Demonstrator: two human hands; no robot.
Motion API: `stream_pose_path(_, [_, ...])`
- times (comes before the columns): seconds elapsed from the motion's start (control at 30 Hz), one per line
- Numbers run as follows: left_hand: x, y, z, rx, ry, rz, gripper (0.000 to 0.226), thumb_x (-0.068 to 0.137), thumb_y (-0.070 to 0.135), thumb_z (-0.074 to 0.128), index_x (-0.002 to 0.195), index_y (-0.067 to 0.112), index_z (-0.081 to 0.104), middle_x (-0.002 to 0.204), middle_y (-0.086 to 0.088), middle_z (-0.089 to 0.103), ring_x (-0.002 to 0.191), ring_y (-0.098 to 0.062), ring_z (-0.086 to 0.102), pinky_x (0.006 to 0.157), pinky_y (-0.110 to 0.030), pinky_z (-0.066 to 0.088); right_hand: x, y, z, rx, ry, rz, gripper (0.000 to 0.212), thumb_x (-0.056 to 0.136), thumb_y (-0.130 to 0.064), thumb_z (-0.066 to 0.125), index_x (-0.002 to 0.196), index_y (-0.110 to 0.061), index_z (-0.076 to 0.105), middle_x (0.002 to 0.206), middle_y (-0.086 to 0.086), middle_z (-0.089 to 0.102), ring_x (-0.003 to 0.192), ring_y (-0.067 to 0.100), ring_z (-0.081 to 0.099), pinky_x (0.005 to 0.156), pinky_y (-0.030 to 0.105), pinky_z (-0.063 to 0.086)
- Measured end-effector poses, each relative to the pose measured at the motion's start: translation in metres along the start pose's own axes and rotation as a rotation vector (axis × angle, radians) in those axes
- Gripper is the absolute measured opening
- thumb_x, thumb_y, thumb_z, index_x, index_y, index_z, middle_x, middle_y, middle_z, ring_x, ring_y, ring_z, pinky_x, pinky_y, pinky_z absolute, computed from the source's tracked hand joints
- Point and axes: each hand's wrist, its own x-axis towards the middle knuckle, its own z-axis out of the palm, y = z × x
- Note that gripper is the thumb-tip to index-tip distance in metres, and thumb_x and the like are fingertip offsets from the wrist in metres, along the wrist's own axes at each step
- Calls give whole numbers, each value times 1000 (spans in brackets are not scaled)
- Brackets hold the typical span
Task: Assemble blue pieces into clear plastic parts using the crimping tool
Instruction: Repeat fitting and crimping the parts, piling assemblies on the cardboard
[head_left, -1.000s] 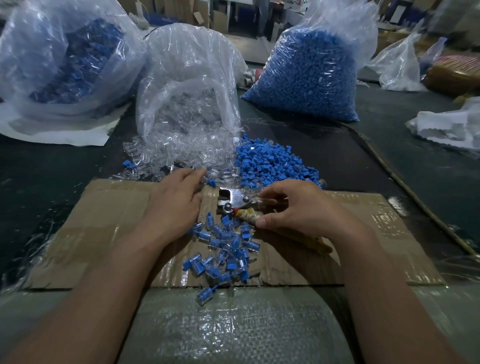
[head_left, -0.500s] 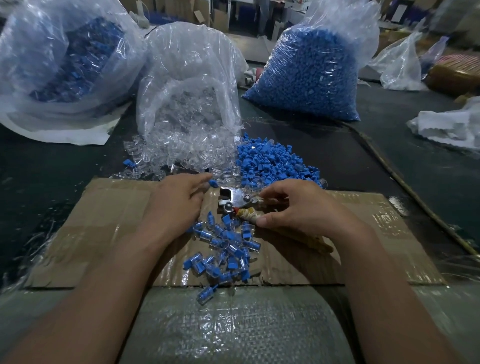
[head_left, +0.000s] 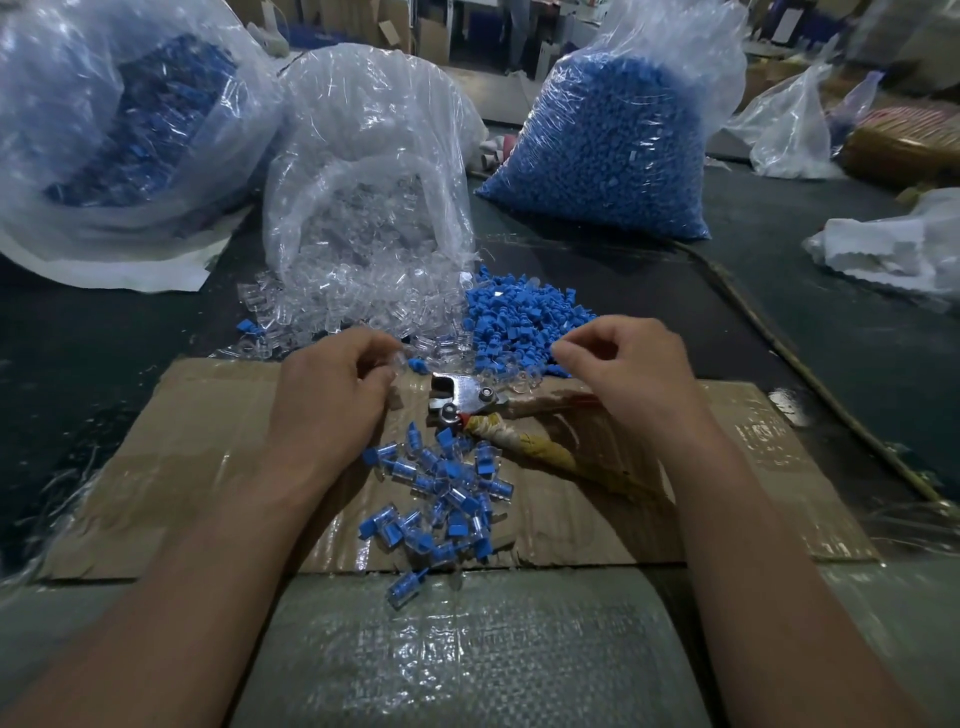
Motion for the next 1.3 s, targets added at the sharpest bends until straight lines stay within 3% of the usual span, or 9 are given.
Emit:
stream_pose_path(0.07, [0,1,-2,-48,46,-28,15,82,4,63,89,17,67,76,13,57,68,0,51,72,-20,40,3,6,0,7,94,43,20,85,-30,64,67,-34,56,68,-20,58,66,-4,54,59,12,41])
stream_pose_path(0.2, [-1,4,-4,-119,66,-91,30,76,5,68,65,28,52,70,13,56,66,-1,54,59,-18,42,9,16,0,-17,153,107,16,86,-27,63,71,-32,59,67,-20,56,65,-3,53,57,12,38])
stream_pose_path(0.33, [-3,7,-5,-95,42,-84,22,73,0,67,65,16,56,68,5,58,67,-12,57,65,-31,50,13,20,5,-74,91,116,6,86,-25,63,87,-22,68,73,-17,58,68,-1,52,66,22,41])
stream_pose_path(0.5, [-4,10,-6,-133,10,-95,22,72,-3,68,66,15,58,69,2,61,64,-10,59,54,-19,50,18,19,13,-292,-16,121,21,83,-31,65,100,-19,70,99,-3,65,90,14,56,73,29,44])
stream_pose_path(0.6, [-4,10,-6,-172,-16,-100,25,71,3,74,63,18,57,67,3,61,64,-12,60,60,-23,51,21,19,16,-339,-42,141,20,83,-32,66,97,-19,71,102,0,65,94,18,57,76,32,46])
stream_pose_path(0.87, [-4,10,-7,-373,-53,-158,26,68,6,76,73,19,54,69,-2,59,55,-7,59,47,-15,49,19,17,17,-338,-22,35,10,84,-23,63,91,-20,69,97,-1,66,93,18,57,85,40,47])
stream_pose_path(0.93, [-4,12,-8,-436,-73,-150,25,68,5,75,75,21,58,67,0,60,53,-3,59,45,-13,47,17,15,14,-225,51,44,5,81,-20,61,77,-22,63,83,-5,64,80,14,58,77,37,50])
stream_pose_path(1.03, [-5,14,-10,-524,-108,-150,22,68,4,74,77,23,65,62,2,65,51,-3,62,46,-11,47,12,9,11,-23,203,63,15,76,-18,63,65,-22,53,64,-10,56,62,7,53,60,30,47])
stream_pose_path(1.3, [-5,14,-13,-596,-76,-155,29,74,-2,68,80,26,67,75,-1,67,61,-3,64,51,-11,49,1,-4,11,141,219,7,16,71,-8,63,64,-16,50,59,-5,51,53,5,44,52,26,41])
